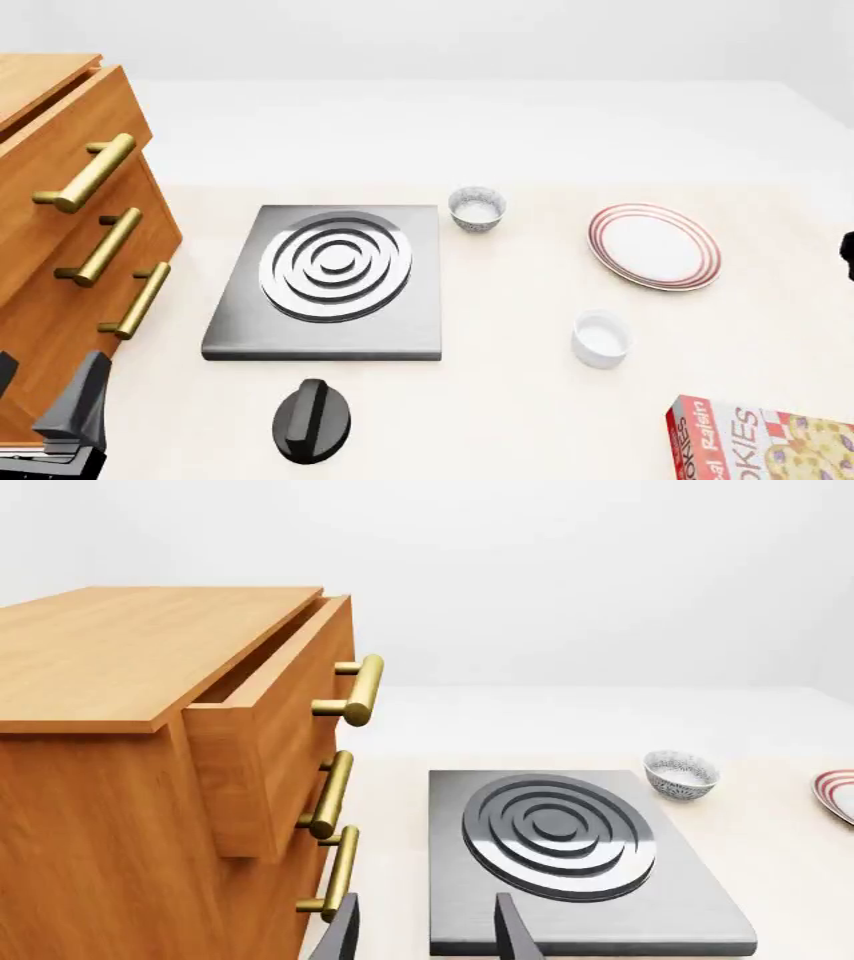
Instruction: Pick the akita bowl next to the cookies box and place it on the plate.
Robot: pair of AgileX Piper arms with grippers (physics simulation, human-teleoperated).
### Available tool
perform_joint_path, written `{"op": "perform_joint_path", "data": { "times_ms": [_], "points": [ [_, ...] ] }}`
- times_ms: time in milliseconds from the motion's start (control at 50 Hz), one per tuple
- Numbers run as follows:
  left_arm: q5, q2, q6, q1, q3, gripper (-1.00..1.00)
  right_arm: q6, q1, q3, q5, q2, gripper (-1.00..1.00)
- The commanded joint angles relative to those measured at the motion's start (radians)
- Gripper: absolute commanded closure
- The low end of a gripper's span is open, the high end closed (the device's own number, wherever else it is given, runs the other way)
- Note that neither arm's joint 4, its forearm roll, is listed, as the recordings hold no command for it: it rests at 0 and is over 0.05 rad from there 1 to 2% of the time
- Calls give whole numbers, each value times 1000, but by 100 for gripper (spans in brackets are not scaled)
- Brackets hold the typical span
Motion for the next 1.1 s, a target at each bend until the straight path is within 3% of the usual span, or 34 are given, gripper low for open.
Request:
{"op": "perform_joint_path", "data": {
  "times_ms": [20,160,380,540,1100],
  "points": [
    [0,0,0,0,0,-100,10,-123,-127,72,106,-100],
    [0,0,0,0,0,-100,28,-177,-199,115,166,-100],
    [0,0,0,0,0,-100,-15,-287,-330,169,297,-100],
    [0,0,0,0,0,-100,-1,-319,-385,177,376,-100],
    [0,0,0,0,0,-100,-40,-473,-635,258,634,-100]
  ]
}}
